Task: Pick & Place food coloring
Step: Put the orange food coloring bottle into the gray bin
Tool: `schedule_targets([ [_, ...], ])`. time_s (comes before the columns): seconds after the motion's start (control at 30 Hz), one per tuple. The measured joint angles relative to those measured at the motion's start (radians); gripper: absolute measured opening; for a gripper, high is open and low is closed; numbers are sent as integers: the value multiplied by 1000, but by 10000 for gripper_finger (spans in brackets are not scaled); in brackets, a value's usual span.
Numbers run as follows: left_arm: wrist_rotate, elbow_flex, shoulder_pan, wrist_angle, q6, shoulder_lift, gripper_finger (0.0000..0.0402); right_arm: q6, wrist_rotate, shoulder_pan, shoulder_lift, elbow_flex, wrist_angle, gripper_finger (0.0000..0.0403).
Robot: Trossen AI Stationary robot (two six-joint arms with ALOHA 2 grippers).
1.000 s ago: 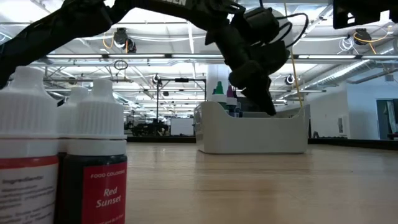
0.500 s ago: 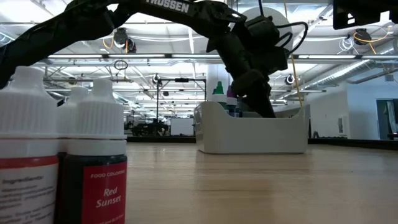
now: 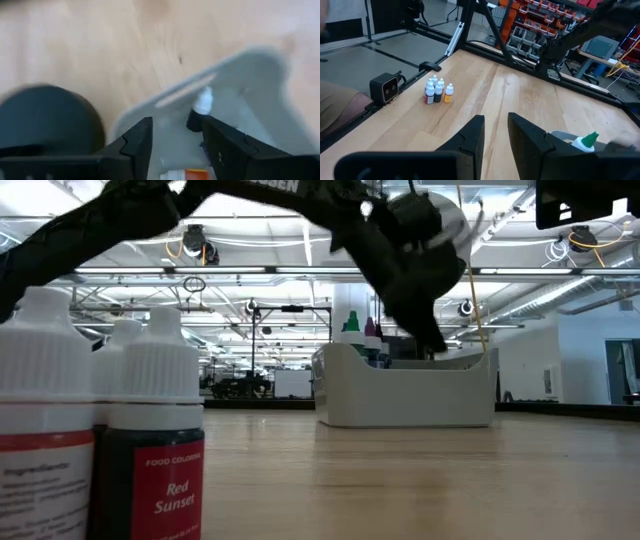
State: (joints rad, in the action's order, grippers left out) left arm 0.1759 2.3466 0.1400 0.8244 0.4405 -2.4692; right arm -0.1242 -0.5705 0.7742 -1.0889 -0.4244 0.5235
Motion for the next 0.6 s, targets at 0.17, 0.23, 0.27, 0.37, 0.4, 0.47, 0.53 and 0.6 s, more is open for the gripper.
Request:
schedule_targets([
  [0.17, 3, 2, -39, 67, -32, 198, 168, -10, 0, 0, 0, 0, 2, 77],
  [0.23, -10, 2, -63, 118, -65, 288, 165, -20, 0, 0, 0, 0, 2, 77],
  [0.27, -24, 2, -77, 139, -92, 335, 163, -20, 0, 0, 0, 0, 2, 77],
  [0.37, -54, 2, -130, 222, -203, 467, 163, -21, 0, 0, 0, 0, 3, 77],
  [0.4, -54, 4, -151, 254, -240, 502, 164, -22, 0, 0, 0, 0, 3, 77],
  [0.47, -56, 5, -203, 339, -319, 563, 165, -22, 0, 0, 0, 0, 3, 77],
  [0.53, -74, 5, -263, 434, -402, 595, 165, -21, 0, 0, 0, 0, 3, 77],
  [0.6, -149, 3, -341, 522, -479, 600, 165, -20, 0, 0, 0, 0, 3, 77],
])
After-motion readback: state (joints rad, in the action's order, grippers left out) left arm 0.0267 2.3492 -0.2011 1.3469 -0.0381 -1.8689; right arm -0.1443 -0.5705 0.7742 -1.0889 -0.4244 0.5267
